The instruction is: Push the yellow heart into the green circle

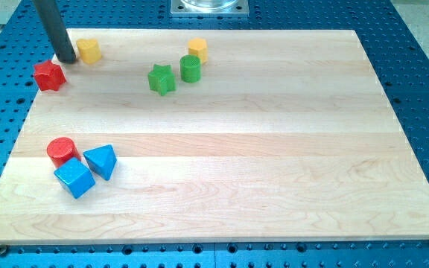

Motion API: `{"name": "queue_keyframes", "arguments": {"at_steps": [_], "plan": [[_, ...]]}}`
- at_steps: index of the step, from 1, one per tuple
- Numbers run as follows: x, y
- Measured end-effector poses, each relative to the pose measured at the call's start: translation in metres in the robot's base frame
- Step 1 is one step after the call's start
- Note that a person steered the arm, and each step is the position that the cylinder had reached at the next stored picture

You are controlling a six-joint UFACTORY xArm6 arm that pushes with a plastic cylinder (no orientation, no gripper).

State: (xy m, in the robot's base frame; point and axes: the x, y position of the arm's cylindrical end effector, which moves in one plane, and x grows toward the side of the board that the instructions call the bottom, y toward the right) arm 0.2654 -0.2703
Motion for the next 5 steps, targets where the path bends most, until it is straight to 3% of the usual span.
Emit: {"name": "queue_keyframes", "arguments": {"at_steps": [2, 3, 4, 5], "plan": [[0.032, 0.145], [0.001, 0.097], [-0.034, 0.128], [0.037, 0.188]]}}
